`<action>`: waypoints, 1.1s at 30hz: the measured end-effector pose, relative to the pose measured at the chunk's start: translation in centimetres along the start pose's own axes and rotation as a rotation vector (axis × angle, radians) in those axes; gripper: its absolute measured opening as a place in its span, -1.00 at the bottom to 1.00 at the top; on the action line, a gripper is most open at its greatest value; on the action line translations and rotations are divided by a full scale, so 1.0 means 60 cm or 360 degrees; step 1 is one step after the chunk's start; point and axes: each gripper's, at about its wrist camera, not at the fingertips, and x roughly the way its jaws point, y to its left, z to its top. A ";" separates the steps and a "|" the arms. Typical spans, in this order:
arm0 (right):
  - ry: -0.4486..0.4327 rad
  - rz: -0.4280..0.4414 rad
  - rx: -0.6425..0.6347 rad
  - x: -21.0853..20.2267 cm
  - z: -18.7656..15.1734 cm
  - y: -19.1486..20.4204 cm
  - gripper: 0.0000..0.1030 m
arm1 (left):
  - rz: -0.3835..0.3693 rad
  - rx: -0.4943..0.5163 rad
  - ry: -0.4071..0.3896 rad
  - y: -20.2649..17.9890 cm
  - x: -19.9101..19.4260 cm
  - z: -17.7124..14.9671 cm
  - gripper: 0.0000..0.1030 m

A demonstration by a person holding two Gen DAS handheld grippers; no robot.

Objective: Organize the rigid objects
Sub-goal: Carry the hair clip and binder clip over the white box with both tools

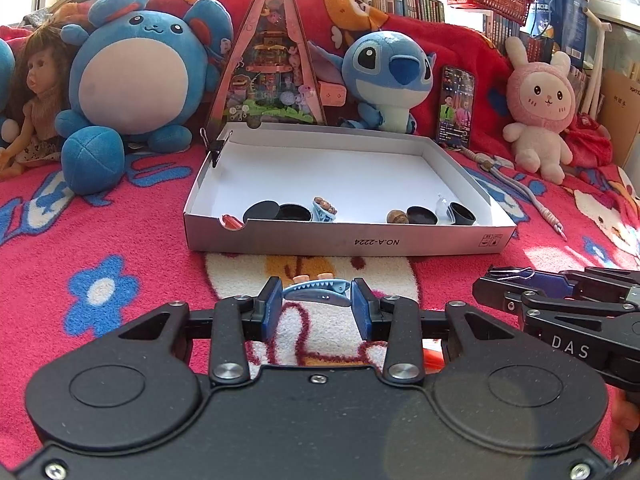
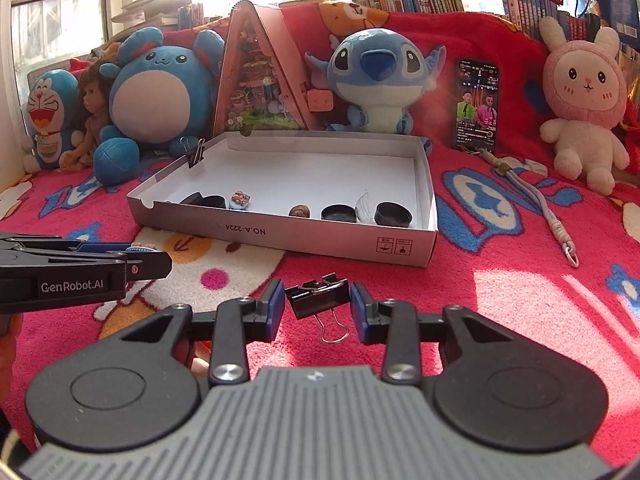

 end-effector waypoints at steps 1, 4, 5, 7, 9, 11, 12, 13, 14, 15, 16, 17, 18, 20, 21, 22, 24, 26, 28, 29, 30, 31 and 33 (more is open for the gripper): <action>0.0003 -0.0005 0.0005 0.002 0.002 0.000 -0.20 | 0.0000 0.0000 -0.0004 0.000 0.001 0.002 -0.31; 0.0011 -0.0031 0.0009 0.007 0.007 0.001 -0.20 | -0.0002 -0.0001 -0.0016 -0.002 0.002 0.010 -0.31; 0.0011 -0.0035 0.0012 0.008 0.009 0.001 -0.20 | -0.0002 -0.0004 -0.0018 -0.002 0.003 0.012 -0.31; 0.0018 -0.0041 0.0019 0.010 0.012 0.001 -0.20 | -0.0004 -0.0010 -0.0020 -0.002 0.004 0.014 -0.31; 0.0022 -0.0046 0.0027 0.013 0.015 0.000 -0.20 | -0.0005 -0.0015 -0.0018 -0.002 0.007 0.018 -0.31; 0.0024 -0.0053 0.0033 0.014 0.017 -0.001 -0.20 | -0.0005 -0.0024 -0.0017 -0.002 0.010 0.022 -0.31; 0.0026 -0.0055 0.0036 0.015 0.018 -0.001 -0.20 | -0.0005 -0.0026 -0.0019 -0.002 0.011 0.024 -0.31; 0.0028 -0.0057 0.0044 0.017 0.020 -0.002 -0.20 | -0.0004 -0.0028 -0.0022 -0.001 0.012 0.026 -0.31; 0.0031 -0.0057 0.0051 0.018 0.021 -0.003 -0.20 | -0.0003 -0.0028 -0.0026 -0.001 0.013 0.029 -0.31; 0.0032 -0.0056 0.0053 0.019 0.023 -0.004 -0.20 | 0.0000 -0.0029 -0.0031 -0.001 0.015 0.032 -0.31; 0.0031 -0.0059 0.0052 0.020 0.025 -0.005 -0.20 | 0.0003 -0.0030 -0.0034 -0.001 0.016 0.035 -0.31; 0.0026 -0.0067 0.0053 0.021 0.027 -0.005 -0.20 | 0.0005 -0.0031 -0.0037 0.000 0.017 0.037 -0.31; 0.0024 -0.0074 0.0057 0.022 0.031 -0.007 -0.20 | 0.0007 -0.0032 -0.0039 0.000 0.019 0.041 -0.31; 0.0023 -0.0076 0.0073 0.024 0.038 -0.011 -0.20 | 0.0012 -0.0041 -0.0042 0.002 0.022 0.047 -0.31; 0.0024 -0.0076 0.0084 0.026 0.043 -0.013 -0.20 | 0.0011 -0.0045 -0.0046 0.004 0.024 0.052 -0.31; 0.0024 -0.0075 0.0088 0.028 0.046 -0.015 -0.20 | 0.0012 -0.0048 -0.0050 0.006 0.026 0.055 -0.31; 0.0023 -0.0073 0.0094 0.033 0.054 -0.018 -0.20 | 0.0024 -0.0048 -0.0059 0.008 0.030 0.065 -0.31; 0.0025 -0.0074 0.0092 0.037 0.062 -0.020 -0.20 | 0.0041 -0.0039 -0.0070 0.010 0.034 0.075 -0.31; 0.0026 -0.0077 0.0094 0.042 0.069 -0.021 -0.20 | 0.0049 -0.0037 -0.0077 0.012 0.038 0.084 -0.31; 0.0028 -0.0075 0.0094 0.044 0.072 -0.022 -0.20 | 0.0052 -0.0040 -0.0076 0.013 0.039 0.087 -0.31; 0.0031 -0.0075 0.0097 0.047 0.075 -0.024 -0.20 | 0.0054 -0.0043 -0.0076 0.015 0.042 0.090 -0.31; 0.0034 -0.0076 0.0099 0.048 0.076 -0.024 -0.20 | 0.0057 -0.0046 -0.0073 0.017 0.045 0.094 -0.31; 0.0042 -0.0074 0.0106 0.053 0.080 -0.026 -0.20 | 0.0063 -0.0052 -0.0061 0.020 0.051 0.098 -0.31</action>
